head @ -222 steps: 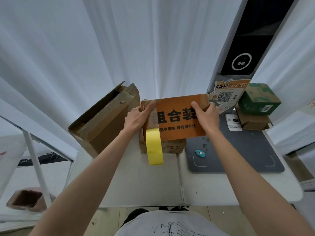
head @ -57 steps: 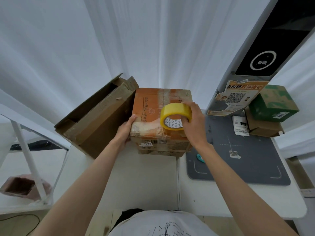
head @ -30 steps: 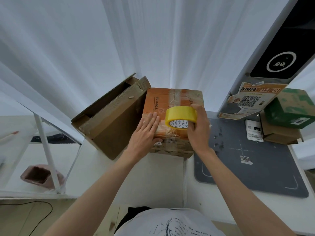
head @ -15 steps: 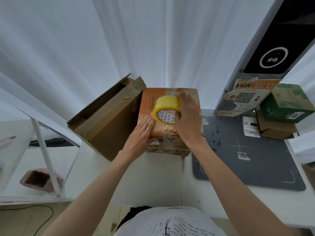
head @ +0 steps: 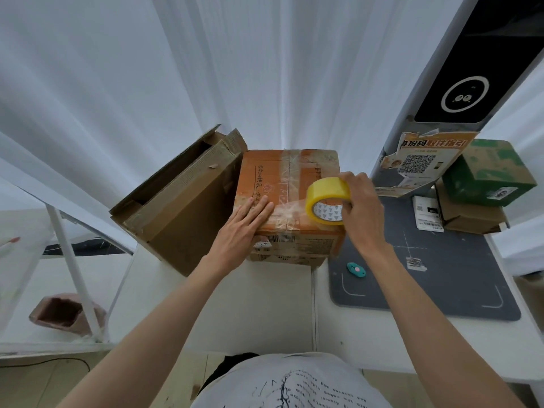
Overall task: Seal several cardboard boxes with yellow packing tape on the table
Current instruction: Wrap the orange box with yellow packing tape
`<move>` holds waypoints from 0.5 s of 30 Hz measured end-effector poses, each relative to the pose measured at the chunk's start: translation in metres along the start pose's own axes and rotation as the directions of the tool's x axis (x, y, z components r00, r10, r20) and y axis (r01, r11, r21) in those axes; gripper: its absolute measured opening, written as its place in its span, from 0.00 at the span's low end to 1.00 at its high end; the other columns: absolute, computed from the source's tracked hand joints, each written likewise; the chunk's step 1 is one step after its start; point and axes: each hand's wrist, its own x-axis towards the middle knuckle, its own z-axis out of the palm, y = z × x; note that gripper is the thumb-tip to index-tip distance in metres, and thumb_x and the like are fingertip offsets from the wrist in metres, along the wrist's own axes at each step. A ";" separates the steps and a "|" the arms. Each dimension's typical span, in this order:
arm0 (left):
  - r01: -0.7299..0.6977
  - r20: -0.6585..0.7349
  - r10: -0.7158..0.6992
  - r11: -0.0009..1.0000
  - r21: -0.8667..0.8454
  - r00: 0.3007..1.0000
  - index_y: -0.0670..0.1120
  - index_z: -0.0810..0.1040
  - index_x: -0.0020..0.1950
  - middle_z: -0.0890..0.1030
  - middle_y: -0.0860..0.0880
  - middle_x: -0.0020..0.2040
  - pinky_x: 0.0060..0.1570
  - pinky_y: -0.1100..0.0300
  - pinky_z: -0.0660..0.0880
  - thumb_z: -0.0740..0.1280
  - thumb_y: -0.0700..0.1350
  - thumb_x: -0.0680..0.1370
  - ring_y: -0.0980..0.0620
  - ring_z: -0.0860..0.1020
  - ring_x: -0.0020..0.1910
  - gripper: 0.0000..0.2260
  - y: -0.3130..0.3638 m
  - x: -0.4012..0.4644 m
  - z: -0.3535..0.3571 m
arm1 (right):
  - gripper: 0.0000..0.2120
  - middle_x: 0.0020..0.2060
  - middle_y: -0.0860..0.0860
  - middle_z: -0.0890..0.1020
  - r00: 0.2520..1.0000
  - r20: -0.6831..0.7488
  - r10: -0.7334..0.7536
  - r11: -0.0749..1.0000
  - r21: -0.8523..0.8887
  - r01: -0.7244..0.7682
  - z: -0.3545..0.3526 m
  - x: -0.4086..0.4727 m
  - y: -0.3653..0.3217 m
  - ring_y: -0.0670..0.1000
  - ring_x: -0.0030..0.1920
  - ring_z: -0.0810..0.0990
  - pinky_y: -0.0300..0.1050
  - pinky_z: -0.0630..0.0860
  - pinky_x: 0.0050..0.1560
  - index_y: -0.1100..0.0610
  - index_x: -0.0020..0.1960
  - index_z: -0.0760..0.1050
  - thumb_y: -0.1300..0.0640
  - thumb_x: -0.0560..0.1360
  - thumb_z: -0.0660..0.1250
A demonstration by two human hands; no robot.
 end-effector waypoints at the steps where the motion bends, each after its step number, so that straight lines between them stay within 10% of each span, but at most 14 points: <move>1: -0.007 -0.004 0.007 1.000 -0.004 1.000 0.52 0.47 0.84 0.49 0.52 0.83 0.80 0.44 0.53 0.61 0.56 0.82 0.47 0.47 0.82 0.35 0.000 0.001 -0.001 | 0.24 0.52 0.58 0.74 1.000 -0.013 0.004 1.000 -0.024 -0.004 -0.007 0.000 0.008 0.59 0.50 0.77 0.45 0.68 0.40 0.57 0.63 0.74 0.75 0.70 0.63; 15: -0.049 -0.031 0.050 0.999 0.006 0.998 0.52 0.48 0.84 0.50 0.52 0.83 0.79 0.46 0.53 0.63 0.54 0.82 0.47 0.49 0.82 0.35 -0.005 0.004 -0.001 | 0.30 0.45 0.53 0.76 0.994 -0.055 -0.099 0.992 -0.086 0.094 -0.024 -0.003 0.051 0.57 0.49 0.71 0.51 0.71 0.42 0.54 0.61 0.81 0.74 0.64 0.59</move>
